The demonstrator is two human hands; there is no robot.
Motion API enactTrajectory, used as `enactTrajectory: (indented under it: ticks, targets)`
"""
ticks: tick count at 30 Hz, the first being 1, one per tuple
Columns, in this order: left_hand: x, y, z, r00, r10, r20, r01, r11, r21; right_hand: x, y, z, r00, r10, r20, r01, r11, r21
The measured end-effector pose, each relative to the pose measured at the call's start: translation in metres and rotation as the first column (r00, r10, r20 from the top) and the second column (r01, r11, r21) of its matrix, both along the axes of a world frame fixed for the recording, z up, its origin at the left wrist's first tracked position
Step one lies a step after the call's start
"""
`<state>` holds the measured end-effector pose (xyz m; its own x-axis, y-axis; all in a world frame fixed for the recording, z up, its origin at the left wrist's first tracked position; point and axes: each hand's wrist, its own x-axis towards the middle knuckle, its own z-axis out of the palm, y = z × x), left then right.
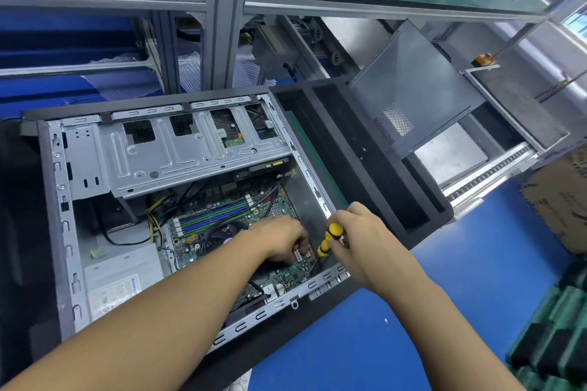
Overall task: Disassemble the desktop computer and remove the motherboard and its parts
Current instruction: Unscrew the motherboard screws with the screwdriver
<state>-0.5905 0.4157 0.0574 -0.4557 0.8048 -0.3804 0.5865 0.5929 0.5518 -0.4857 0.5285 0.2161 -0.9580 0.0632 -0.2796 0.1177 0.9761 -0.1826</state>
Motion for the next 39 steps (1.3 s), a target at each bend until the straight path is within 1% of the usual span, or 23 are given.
enactTrajectory:
  ticks: [3,6,8,10,12,14,17,20,25,27,29,31,33,36,38,39]
  targets:
    - [-0.001,-0.001,0.001,0.998,-0.047,0.038,0.047,0.999,-0.008,-0.001,0.003,0.007,0.998,-0.018,-0.067,0.015,0.998,-0.058]
    - [-0.001,-0.002,0.003,0.995,-0.066,0.069,0.064,0.997,0.036,-0.003,0.009,0.013,0.985,-0.069,-0.158,0.051,0.992,-0.118]
    - [-0.003,-0.004,0.005,0.993,-0.027,0.112,0.018,0.996,0.088,-0.004,0.013,0.016,0.965,-0.130,-0.226,0.092,0.981,-0.172]
    - [-0.005,-0.008,0.009,0.984,0.022,0.176,-0.045,0.990,0.131,-0.006,0.018,0.017,0.942,-0.211,-0.261,0.151,0.961,-0.233]
    - [-0.006,-0.013,0.012,0.968,0.061,0.242,-0.104,0.980,0.170,-0.008,0.024,0.017,0.927,-0.274,-0.258,0.207,0.944,-0.257]
    - [-0.006,-0.015,0.014,0.950,0.084,0.300,-0.151,0.967,0.206,-0.010,0.028,0.016,0.921,-0.302,-0.244,0.243,0.939,-0.244]
    - [-0.004,-0.016,0.018,0.905,0.070,0.419,-0.192,0.947,0.256,-0.010,0.032,0.015,0.916,-0.319,-0.243,0.261,0.934,-0.244]
    - [-0.002,-0.014,0.020,0.824,0.075,0.562,-0.280,0.915,0.289,-0.010,0.034,0.013,0.909,-0.335,-0.249,0.270,0.927,-0.261]
    - [-0.003,-0.015,0.022,0.758,0.081,0.647,-0.313,0.915,0.252,-0.009,0.036,0.013,0.897,-0.359,-0.258,0.276,0.911,-0.306]
    - [-0.003,-0.016,0.023,0.720,0.077,0.690,-0.339,0.906,0.252,-0.008,0.038,0.014,0.891,-0.370,-0.262,0.278,0.903,-0.327]
    - [-0.003,-0.019,0.026,0.688,0.089,0.721,-0.384,0.887,0.258,-0.007,0.039,0.014,0.878,-0.399,-0.263,0.286,0.879,-0.380]
    - [-0.005,-0.021,0.028,0.639,0.122,0.759,-0.467,0.846,0.258,-0.006,0.041,0.015,0.866,-0.436,-0.246,0.295,0.840,-0.455]
    - [-0.009,-0.025,0.032,0.568,0.136,0.812,-0.544,0.802,0.247,-0.005,0.042,0.018,0.855,-0.462,-0.235,0.297,0.809,-0.508]
    - [-0.017,-0.026,0.041,0.477,0.116,0.871,-0.598,0.769,0.225,-0.006,0.045,0.027,0.827,-0.502,-0.254,0.278,0.757,-0.591]
    - [-0.023,-0.024,0.048,0.364,0.113,0.924,-0.679,0.711,0.181,-0.007,0.052,0.033,0.823,-0.515,-0.240,0.255,0.712,-0.654]
    - [-0.026,-0.021,0.052,0.288,0.102,0.952,-0.737,0.658,0.153,-0.007,0.058,0.035,0.833,-0.504,-0.227,0.247,0.706,-0.664]
